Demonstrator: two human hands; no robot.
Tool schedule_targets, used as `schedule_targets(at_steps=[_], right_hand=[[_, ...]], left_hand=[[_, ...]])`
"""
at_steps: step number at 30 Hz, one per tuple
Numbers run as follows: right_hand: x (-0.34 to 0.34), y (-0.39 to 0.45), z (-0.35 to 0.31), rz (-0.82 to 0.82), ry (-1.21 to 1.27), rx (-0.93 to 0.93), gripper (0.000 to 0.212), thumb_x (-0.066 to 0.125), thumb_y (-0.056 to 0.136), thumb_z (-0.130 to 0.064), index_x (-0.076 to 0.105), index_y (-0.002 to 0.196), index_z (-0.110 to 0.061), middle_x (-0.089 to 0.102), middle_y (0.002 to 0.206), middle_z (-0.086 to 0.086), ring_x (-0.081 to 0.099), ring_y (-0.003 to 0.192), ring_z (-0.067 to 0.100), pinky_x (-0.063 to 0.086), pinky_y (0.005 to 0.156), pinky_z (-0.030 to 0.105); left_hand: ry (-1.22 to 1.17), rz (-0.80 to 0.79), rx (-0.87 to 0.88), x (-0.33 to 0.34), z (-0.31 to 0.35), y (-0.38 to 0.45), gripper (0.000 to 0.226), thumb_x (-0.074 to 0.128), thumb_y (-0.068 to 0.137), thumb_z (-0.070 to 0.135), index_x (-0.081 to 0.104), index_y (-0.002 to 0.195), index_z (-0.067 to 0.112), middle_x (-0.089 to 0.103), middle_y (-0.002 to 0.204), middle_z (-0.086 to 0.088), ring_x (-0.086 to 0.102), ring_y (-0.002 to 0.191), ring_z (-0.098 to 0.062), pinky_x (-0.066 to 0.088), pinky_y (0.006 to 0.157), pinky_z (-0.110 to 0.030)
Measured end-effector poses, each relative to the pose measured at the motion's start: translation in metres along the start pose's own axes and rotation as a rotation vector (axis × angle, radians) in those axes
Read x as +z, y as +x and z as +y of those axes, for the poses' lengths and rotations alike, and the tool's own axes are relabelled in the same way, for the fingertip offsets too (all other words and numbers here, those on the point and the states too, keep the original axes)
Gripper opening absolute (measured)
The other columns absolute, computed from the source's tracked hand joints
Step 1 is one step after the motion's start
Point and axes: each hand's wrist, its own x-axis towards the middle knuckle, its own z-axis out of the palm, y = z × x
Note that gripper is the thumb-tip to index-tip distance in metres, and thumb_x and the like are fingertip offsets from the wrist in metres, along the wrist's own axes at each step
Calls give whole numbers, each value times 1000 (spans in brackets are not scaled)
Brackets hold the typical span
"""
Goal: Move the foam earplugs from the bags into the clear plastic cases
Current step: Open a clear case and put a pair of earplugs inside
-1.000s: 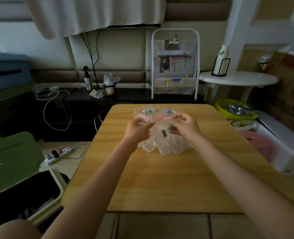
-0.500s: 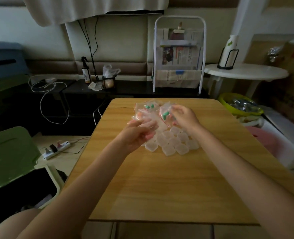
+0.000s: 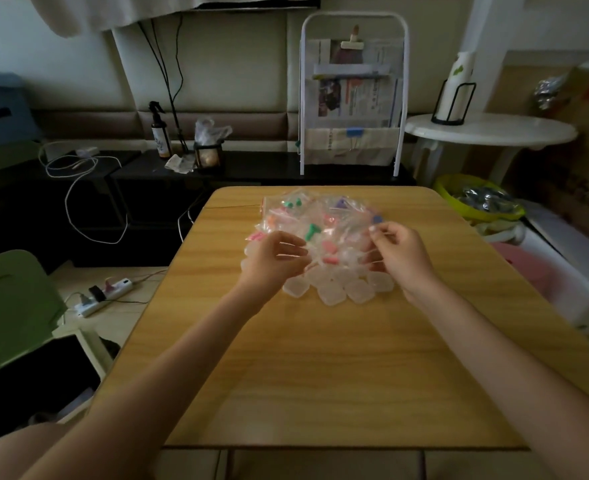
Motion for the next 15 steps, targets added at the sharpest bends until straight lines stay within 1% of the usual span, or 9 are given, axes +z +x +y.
schedule_targets(at_steps=[1, 2, 3, 5, 7, 8, 10, 13, 15], right_hand=[[-7, 0, 3, 46, 3, 19, 14, 48, 99, -17, 60, 98, -9, 65, 79, 7, 63, 56, 13, 54, 54, 25], [-14, 0, 6, 73, 16, 37, 13, 48, 99, -16, 59, 101, -9, 66, 81, 9, 64, 59, 16, 54, 53, 25], [-22, 0, 9, 86, 39, 57, 11, 49, 99, -14, 57, 104, -9, 66, 83, 10, 66, 61, 18, 55, 53, 25], [-33, -3, 12, 101, 106, 104, 9, 51, 97, -10, 54, 105, -11, 67, 87, 10, 68, 68, 20, 57, 55, 27], [-42, -6, 15, 130, 166, 144, 4, 55, 95, -9, 55, 99, -11, 68, 87, 8, 70, 73, 20, 59, 62, 30], [-47, -9, 16, 149, 191, 152, 2, 58, 94, -10, 57, 95, -10, 67, 85, 7, 69, 74, 18, 60, 65, 31], [-54, -14, 19, 167, 238, 139, 5, 62, 91, -10, 59, 92, -6, 66, 83, 6, 69, 77, 16, 60, 66, 30], [-60, -22, 21, 170, 258, 95, 8, 65, 89, -8, 60, 93, -3, 67, 86, 7, 69, 87, 17, 60, 67, 29], [-61, -27, 23, 168, 216, 64, 6, 66, 88, -10, 61, 87, -8, 65, 80, 2, 66, 82, 15, 59, 71, 30]], left_hand=[[156, 5, 93, 1, -1, -1, 23, 70, 82, 10, 58, 101, 15, 66, 101, 0, 66, 91, -14, 56, 80, -27], [309, -27, 187, 2, -2, -2, 23, 70, 82, 16, 59, 102, 18, 64, 102, 5, 63, 92, -8, 55, 82, -26], [449, -96, 271, 3, -3, -5, 24, 70, 83, 22, 60, 105, 21, 63, 105, 9, 59, 94, -4, 52, 85, -24], [700, -220, 392, 9, -4, -11, 34, 68, 83, 34, 60, 115, 25, 60, 116, 11, 52, 104, -3, 45, 91, -22], [884, -246, 463, 13, -6, -16, 41, 64, 85, 40, 58, 123, 28, 57, 127, 10, 44, 119, -7, 38, 101, -26], [936, -237, 486, 15, -7, -17, 41, 63, 87, 39, 57, 126, 28, 55, 130, 10, 40, 123, -9, 34, 103, -26], [957, -219, 521, 15, -8, -21, 39, 62, 89, 31, 57, 128, 25, 56, 131, 8, 37, 126, -10, 31, 103, -25], [914, -241, 540, 8, -8, -28, 36, 61, 87, 17, 61, 123, 22, 59, 125, 6, 36, 128, -10, 34, 101, -25], [898, -282, 519, 1, -9, -33, 39, 60, 86, 12, 60, 124, 22, 58, 126, 5, 36, 128, -9, 35, 103, -26]])
